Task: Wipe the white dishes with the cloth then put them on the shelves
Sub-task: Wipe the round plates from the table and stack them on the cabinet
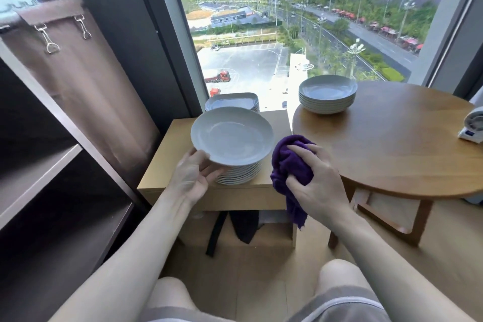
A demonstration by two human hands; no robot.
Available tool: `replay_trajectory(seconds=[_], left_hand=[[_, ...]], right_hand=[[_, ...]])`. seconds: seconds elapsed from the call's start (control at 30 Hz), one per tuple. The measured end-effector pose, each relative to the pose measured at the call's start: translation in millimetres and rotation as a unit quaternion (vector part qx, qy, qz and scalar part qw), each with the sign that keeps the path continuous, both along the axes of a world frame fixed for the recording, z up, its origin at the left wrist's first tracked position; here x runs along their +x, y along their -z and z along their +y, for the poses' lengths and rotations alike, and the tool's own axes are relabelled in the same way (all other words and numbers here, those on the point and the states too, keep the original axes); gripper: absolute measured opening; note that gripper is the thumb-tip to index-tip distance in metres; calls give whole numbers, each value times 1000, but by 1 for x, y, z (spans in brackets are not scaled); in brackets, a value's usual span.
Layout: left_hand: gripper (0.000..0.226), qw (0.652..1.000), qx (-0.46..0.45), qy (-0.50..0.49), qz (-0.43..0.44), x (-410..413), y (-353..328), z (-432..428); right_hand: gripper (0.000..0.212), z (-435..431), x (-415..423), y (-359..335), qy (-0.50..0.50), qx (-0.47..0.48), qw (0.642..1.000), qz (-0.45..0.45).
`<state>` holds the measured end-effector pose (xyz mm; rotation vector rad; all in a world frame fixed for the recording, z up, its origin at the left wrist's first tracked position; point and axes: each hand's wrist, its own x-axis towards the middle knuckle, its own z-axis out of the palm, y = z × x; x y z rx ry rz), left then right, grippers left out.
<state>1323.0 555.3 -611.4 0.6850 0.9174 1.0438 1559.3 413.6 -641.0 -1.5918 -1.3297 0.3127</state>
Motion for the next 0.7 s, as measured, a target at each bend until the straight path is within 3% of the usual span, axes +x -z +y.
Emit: replay_trajectory(seconds=[0.5,0.7], left_hand=[[43,993,-25,-60,96,26,-14,57],[38,964,-7,-49,261,24,-22,69]], right_hand=[[60,27,18,17,-3,-31,999,36],[62,23,18,22,-17,-43,998,38]])
